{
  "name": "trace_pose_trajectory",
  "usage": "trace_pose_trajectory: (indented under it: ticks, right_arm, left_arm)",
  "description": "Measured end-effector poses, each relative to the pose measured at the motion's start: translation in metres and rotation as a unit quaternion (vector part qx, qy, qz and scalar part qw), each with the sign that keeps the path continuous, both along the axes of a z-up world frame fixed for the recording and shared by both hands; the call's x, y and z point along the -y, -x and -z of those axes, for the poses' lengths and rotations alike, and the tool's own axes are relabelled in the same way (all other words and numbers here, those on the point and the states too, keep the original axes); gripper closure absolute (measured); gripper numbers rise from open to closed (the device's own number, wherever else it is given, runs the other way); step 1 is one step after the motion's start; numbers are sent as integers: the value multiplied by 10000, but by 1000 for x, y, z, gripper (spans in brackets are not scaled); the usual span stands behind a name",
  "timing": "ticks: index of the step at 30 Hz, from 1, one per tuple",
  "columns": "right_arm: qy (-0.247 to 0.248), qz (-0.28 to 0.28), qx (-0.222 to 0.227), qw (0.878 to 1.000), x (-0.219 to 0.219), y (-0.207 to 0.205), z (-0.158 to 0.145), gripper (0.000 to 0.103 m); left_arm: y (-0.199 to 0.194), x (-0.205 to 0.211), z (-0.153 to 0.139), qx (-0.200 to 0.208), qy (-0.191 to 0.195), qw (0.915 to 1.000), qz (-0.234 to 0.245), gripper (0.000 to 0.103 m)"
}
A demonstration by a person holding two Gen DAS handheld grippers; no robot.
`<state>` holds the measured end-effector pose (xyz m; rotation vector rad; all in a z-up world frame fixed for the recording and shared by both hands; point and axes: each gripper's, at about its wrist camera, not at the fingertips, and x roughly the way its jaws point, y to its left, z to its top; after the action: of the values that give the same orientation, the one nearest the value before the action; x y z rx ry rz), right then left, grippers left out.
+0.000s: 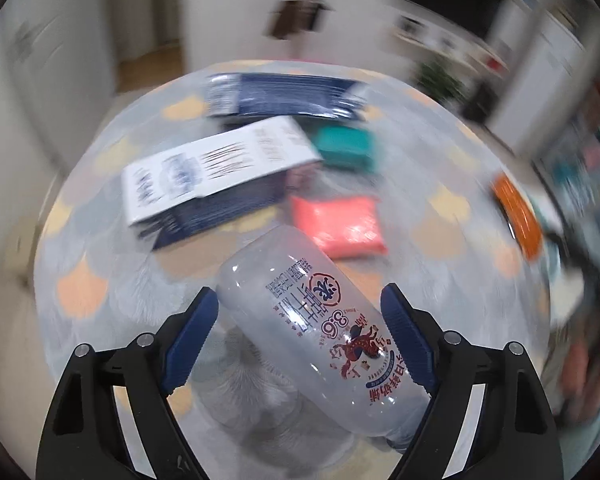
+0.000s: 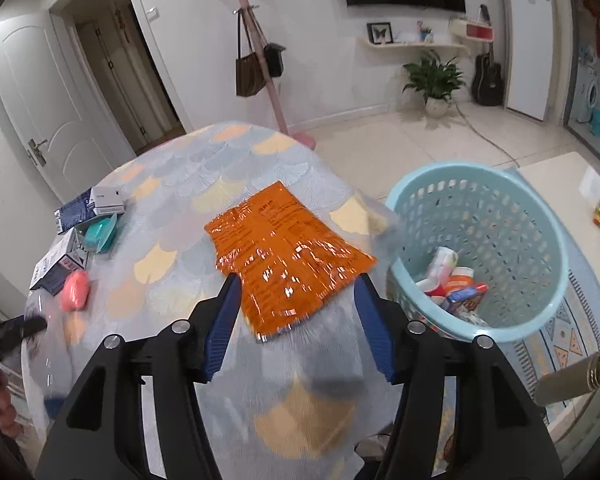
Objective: Collect trash
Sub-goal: 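Grasp the clear drink bottle with the left tool while the right tool grasps the orange snack bag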
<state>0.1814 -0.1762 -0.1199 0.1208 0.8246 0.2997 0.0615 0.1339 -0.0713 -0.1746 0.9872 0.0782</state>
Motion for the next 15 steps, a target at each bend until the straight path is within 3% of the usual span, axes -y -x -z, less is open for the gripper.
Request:
trace_pose_trajectory:
  ticks: [2,4,10,15]
  right_arm:
    - [121,-80,20,9999,-9,-7,1,39]
    - [316,-105,78,9994,-18,-11,2,30]
    - [799,-132,85,9967,-40,-29,13,18]
    - [1181,12,-34,9930,-48,-31,18,11]
  left_arm:
    - [4,11,-1,100,-306,9990,307,22]
    - [9,19,1,145,-469,9983,307,20]
    - [17,24,15,-34,78,9987,-496,18]
    - [9,37,30,-309,-146,9966,-751,18]
